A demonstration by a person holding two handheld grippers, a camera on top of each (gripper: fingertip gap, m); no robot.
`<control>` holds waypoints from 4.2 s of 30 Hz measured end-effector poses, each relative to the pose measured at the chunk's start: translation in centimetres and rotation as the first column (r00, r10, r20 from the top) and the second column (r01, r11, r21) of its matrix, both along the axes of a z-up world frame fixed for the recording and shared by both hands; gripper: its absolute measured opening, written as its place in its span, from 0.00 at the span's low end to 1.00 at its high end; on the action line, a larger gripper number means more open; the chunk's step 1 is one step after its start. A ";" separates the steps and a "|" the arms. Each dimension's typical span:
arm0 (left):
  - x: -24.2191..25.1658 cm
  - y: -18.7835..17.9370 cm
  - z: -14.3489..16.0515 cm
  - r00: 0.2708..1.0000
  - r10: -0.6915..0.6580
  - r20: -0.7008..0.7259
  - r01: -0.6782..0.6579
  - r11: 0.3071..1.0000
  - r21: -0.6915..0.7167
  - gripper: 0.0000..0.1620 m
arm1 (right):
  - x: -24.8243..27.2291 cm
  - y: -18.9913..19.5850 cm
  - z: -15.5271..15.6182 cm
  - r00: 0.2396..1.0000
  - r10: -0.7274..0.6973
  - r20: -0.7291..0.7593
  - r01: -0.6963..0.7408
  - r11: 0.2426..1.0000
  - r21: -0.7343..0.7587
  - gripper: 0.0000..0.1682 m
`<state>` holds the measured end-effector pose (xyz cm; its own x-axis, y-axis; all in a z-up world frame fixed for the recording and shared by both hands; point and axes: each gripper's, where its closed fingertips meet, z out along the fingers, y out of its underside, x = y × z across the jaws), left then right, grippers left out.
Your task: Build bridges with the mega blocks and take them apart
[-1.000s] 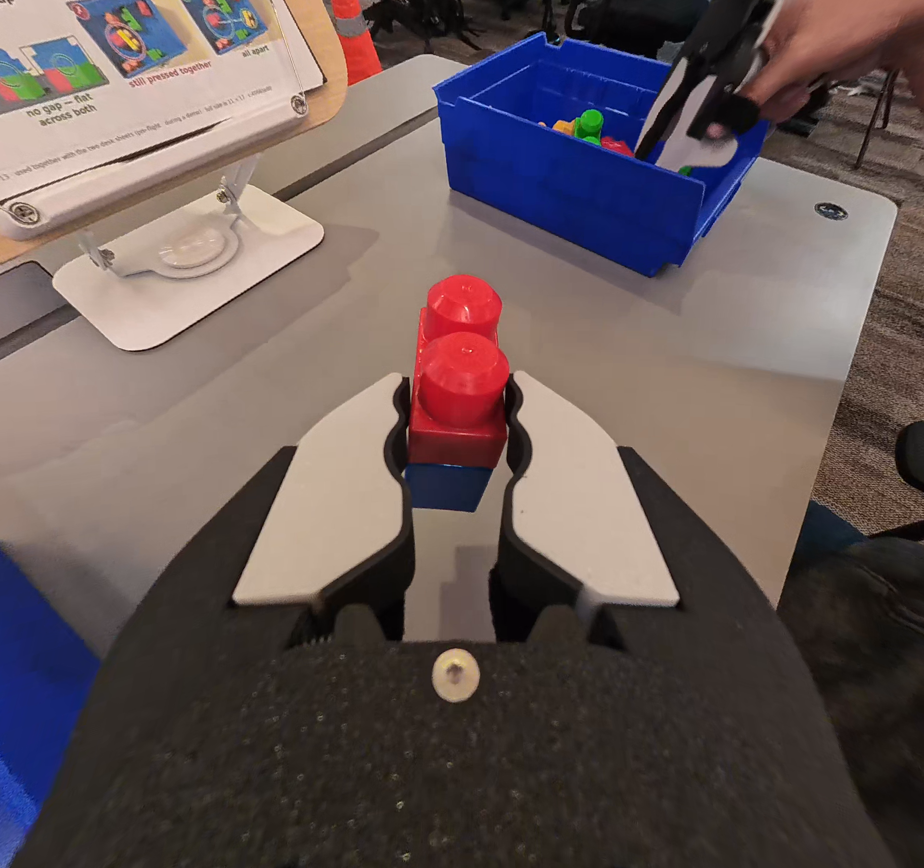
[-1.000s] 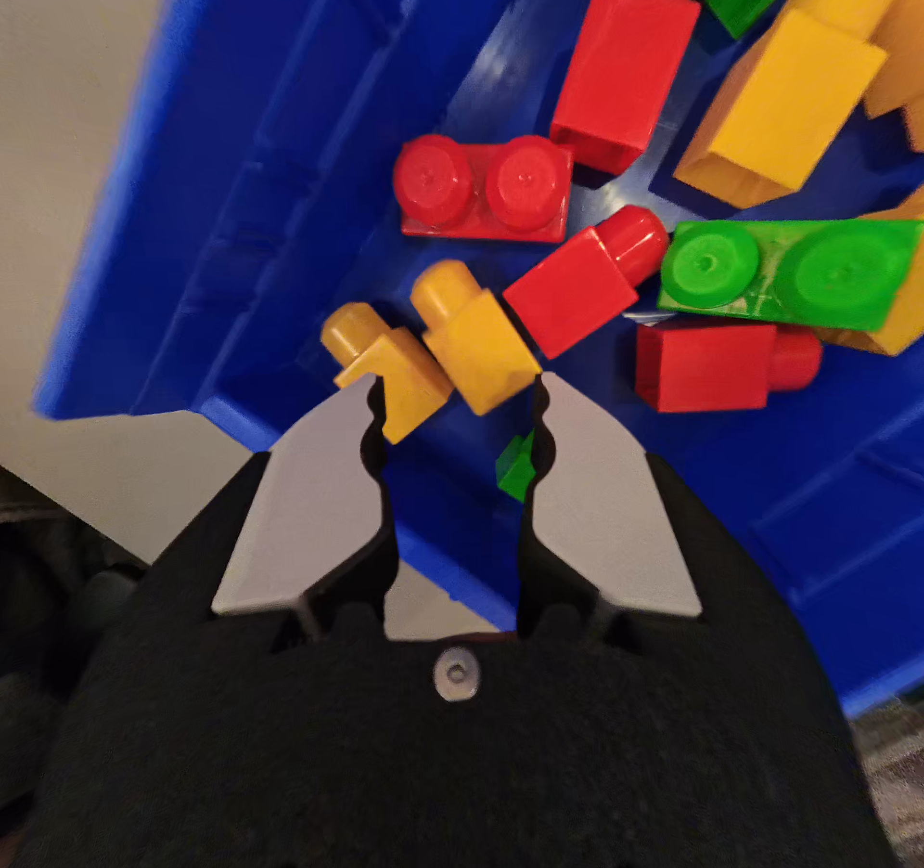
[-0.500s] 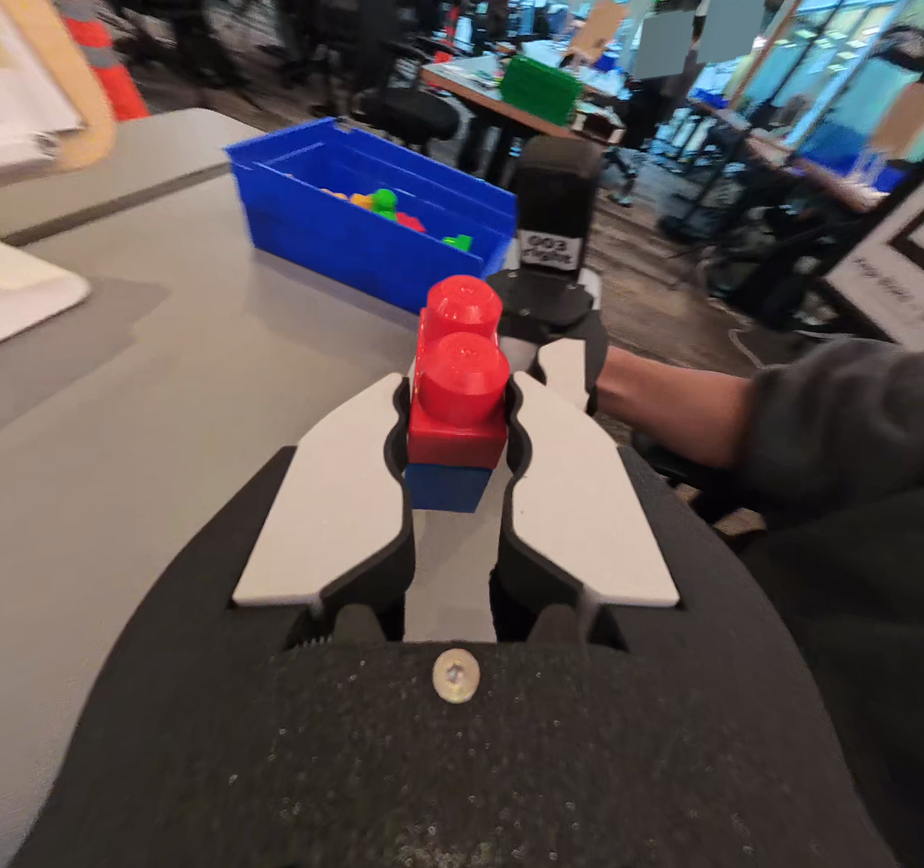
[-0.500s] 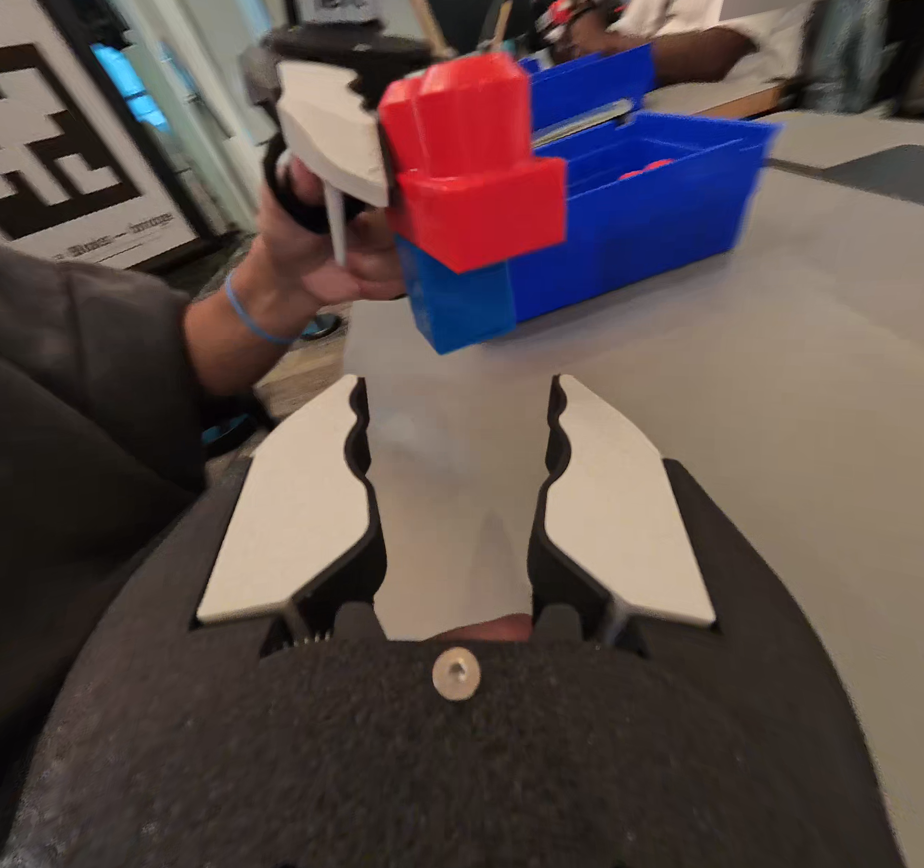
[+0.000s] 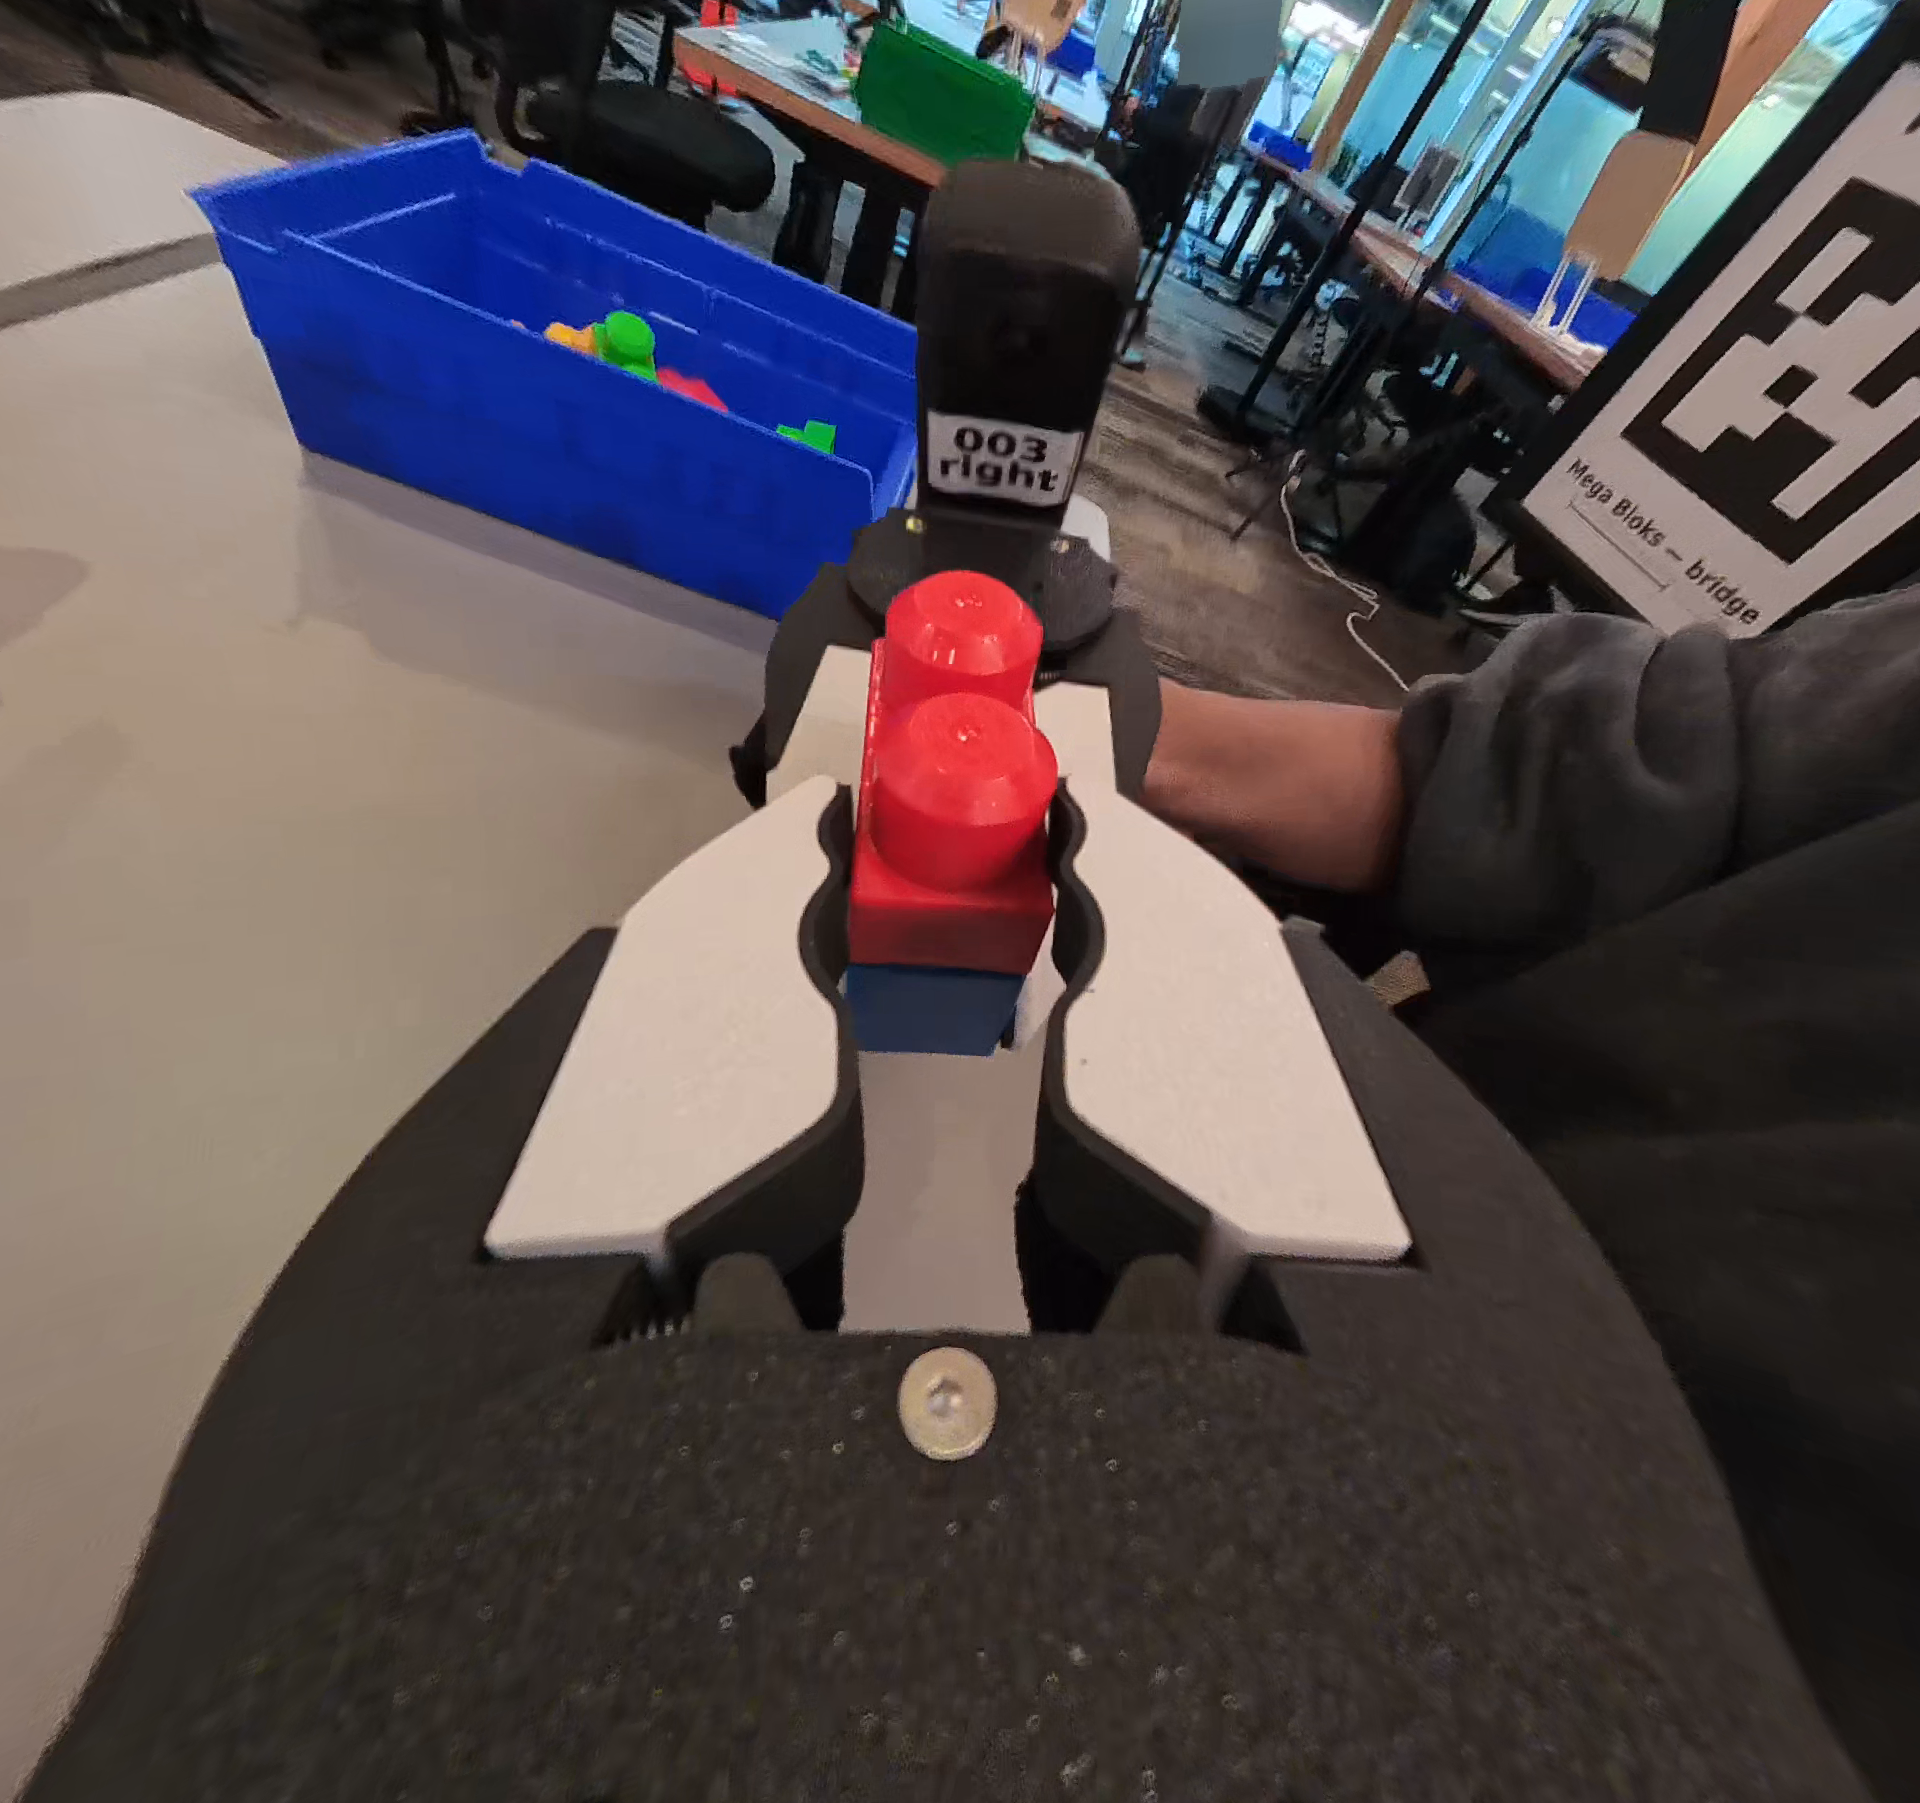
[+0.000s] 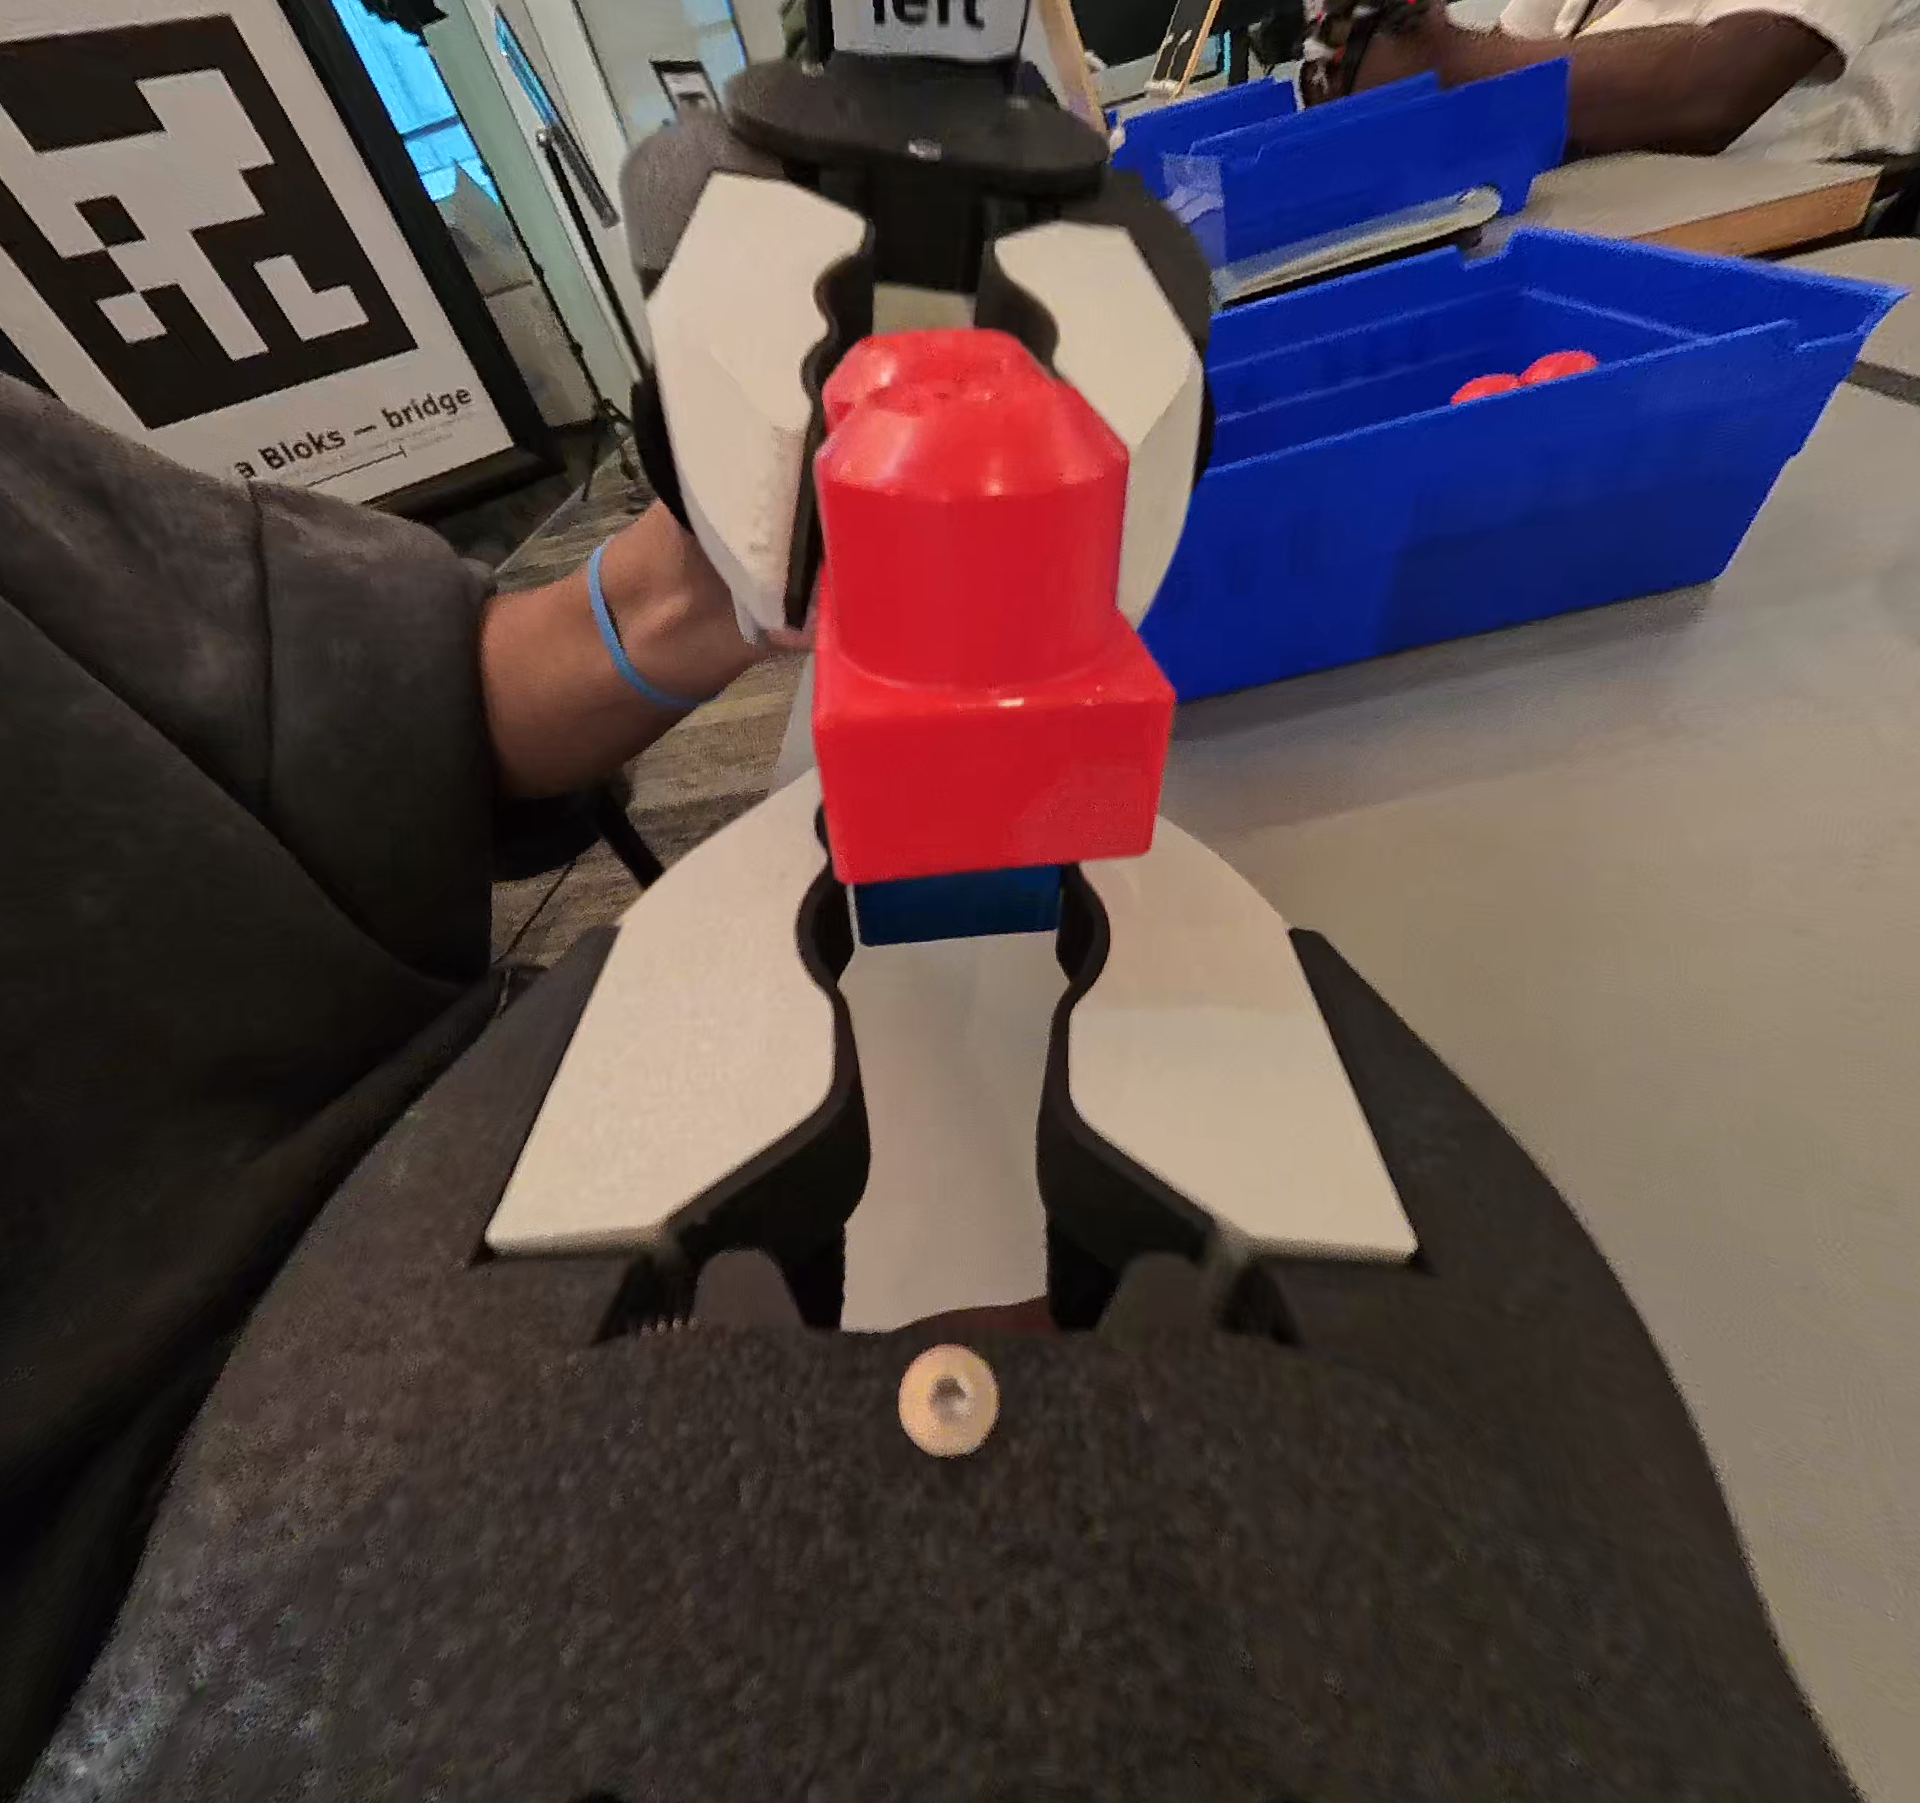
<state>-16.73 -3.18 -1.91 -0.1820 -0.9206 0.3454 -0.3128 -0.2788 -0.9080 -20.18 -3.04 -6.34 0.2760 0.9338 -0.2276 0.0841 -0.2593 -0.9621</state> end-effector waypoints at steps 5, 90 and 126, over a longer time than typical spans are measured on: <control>-2.3 0.8 4.8 0.992 0.036 0.117 -0.041 0.998 0.042 0.22 | 1.7 -0.7 -4.3 0.987 -0.023 0.159 0.027 0.999 -0.019 0.22; -2.2 3.1 -8.9 0.892 0.408 -0.195 -0.421 0.907 -0.028 0.37 | 9.2 -0.3 -7.6 0.592 -0.685 0.425 0.745 0.666 0.036 0.49; -8.6 -3.7 -10.0 0.869 0.482 -0.115 -0.482 0.876 0.024 0.33 | 40.9 -0.4 7.0 -0.003 -0.802 0.597 0.923 0.227 0.310 0.44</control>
<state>-25.32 -6.92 -11.94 0.3248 -0.8820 0.3414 -0.2390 -0.4258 -0.8727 20.72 -3.42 0.71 0.9488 -0.1354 0.2854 0.1295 -0.6576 -0.7422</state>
